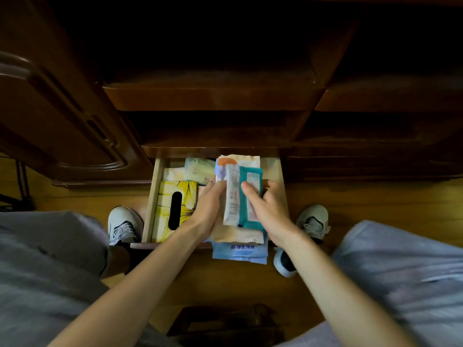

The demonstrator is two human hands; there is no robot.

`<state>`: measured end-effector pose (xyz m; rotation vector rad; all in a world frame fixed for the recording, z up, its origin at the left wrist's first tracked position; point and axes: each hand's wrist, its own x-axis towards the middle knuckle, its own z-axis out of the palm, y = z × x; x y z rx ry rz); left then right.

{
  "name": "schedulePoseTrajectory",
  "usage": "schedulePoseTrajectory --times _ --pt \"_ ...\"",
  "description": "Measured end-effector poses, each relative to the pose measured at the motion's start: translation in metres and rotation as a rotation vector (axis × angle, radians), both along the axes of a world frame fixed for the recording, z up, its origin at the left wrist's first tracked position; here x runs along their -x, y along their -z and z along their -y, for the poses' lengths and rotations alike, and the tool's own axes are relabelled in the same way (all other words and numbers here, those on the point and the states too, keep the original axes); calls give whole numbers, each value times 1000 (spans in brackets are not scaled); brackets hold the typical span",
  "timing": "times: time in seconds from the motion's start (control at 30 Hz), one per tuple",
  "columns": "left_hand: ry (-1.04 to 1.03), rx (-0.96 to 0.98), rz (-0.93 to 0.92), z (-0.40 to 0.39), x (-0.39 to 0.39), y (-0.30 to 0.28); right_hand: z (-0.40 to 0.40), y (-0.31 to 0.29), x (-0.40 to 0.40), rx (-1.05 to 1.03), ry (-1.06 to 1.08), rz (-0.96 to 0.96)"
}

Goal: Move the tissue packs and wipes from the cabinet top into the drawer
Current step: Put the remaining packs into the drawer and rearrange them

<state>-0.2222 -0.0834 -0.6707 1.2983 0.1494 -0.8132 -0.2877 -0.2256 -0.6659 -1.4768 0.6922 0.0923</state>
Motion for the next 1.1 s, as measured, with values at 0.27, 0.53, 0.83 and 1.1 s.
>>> schedulePoseTrajectory --times 0.27,0.53,0.83,1.1 --pt "79 -118 164 40 16 5 30 34 -2 -253 -5 -96" --pt "-47 -476 277 -5 -38 49 65 80 -59 435 -39 -117" --pt "340 -841 604 -44 -37 99 57 168 -60 436 -164 -517" --pt "582 -984 876 -50 -38 117 35 160 -69 1271 -496 -194"
